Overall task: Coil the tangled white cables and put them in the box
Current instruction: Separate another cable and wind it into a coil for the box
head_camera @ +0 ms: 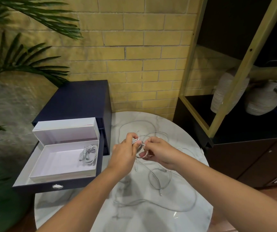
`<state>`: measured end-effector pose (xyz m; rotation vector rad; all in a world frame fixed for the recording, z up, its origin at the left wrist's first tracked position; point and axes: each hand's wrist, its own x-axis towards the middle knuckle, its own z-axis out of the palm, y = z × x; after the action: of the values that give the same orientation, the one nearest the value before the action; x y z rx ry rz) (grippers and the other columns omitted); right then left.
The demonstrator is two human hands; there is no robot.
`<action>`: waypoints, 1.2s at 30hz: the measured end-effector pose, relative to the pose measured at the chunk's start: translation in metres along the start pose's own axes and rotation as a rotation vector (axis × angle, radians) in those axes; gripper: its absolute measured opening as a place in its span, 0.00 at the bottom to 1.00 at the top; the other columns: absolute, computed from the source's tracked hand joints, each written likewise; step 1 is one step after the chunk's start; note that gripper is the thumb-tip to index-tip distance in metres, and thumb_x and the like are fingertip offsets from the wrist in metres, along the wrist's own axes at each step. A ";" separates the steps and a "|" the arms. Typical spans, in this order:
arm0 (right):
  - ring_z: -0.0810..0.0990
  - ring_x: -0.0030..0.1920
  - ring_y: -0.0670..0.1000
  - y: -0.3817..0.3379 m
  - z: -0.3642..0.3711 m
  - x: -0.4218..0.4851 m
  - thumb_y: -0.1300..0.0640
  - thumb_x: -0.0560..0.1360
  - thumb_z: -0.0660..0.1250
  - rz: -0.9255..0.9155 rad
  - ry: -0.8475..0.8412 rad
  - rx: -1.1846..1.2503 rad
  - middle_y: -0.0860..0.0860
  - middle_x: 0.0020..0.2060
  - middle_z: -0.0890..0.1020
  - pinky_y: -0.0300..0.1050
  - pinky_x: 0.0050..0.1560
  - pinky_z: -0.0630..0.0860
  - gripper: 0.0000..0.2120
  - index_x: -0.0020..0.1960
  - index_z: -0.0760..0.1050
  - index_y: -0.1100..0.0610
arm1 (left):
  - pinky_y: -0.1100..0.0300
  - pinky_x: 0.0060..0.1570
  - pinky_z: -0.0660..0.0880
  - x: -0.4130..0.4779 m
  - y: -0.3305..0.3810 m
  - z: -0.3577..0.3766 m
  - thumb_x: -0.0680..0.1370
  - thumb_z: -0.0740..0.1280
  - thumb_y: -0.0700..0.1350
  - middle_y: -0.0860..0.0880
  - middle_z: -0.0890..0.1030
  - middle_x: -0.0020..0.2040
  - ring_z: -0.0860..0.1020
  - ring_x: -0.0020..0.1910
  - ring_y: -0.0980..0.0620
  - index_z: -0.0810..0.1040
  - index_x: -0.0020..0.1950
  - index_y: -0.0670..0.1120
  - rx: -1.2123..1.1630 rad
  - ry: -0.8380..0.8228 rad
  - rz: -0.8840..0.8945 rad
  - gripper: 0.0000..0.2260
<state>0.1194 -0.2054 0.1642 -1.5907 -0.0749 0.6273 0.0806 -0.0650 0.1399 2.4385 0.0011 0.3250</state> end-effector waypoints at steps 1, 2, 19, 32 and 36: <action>0.77 0.34 0.50 -0.001 -0.001 -0.001 0.68 0.76 0.57 0.038 -0.036 0.049 0.54 0.34 0.74 0.46 0.46 0.77 0.08 0.42 0.69 0.58 | 0.55 0.47 0.64 0.000 -0.002 0.001 0.83 0.51 0.54 0.56 0.74 0.37 0.72 0.42 0.51 0.66 0.61 0.52 -0.005 -0.018 0.000 0.11; 0.75 0.31 0.49 -0.002 -0.003 -0.001 0.68 0.76 0.57 0.062 -0.059 0.051 0.53 0.33 0.72 0.46 0.45 0.77 0.08 0.42 0.68 0.57 | 0.54 0.46 0.66 0.000 -0.003 0.003 0.83 0.51 0.55 0.56 0.74 0.37 0.73 0.44 0.49 0.66 0.61 0.53 -0.011 -0.029 -0.002 0.11; 0.71 0.42 0.46 -0.005 -0.029 0.005 0.57 0.77 0.66 -0.380 0.123 -0.977 0.47 0.41 0.75 0.38 0.43 0.65 0.04 0.46 0.79 0.55 | 0.57 0.44 0.79 0.005 -0.016 0.004 0.82 0.59 0.45 0.47 0.81 0.41 0.82 0.37 0.53 0.73 0.51 0.45 -0.549 -0.225 -0.327 0.05; 0.72 0.48 0.47 -0.011 -0.026 0.002 0.53 0.75 0.70 -0.459 0.141 -1.259 0.44 0.45 0.80 0.44 0.51 0.68 0.01 0.46 0.79 0.50 | 0.50 0.51 0.76 0.001 -0.004 0.002 0.83 0.55 0.49 0.49 0.76 0.33 0.80 0.37 0.51 0.73 0.47 0.45 -0.438 -0.359 -0.323 0.12; 0.70 0.46 0.46 -0.009 -0.027 0.003 0.54 0.75 0.70 -0.530 0.178 -1.213 0.45 0.43 0.77 0.40 0.46 0.66 0.02 0.46 0.81 0.51 | 0.53 0.46 0.76 0.001 0.000 0.001 0.83 0.54 0.52 0.51 0.76 0.33 0.81 0.35 0.55 0.72 0.49 0.46 -0.306 -0.284 -0.274 0.12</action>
<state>0.1361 -0.2274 0.1711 -2.6252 -0.8425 -0.0568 0.0818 -0.0651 0.1393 2.1255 0.1491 -0.1358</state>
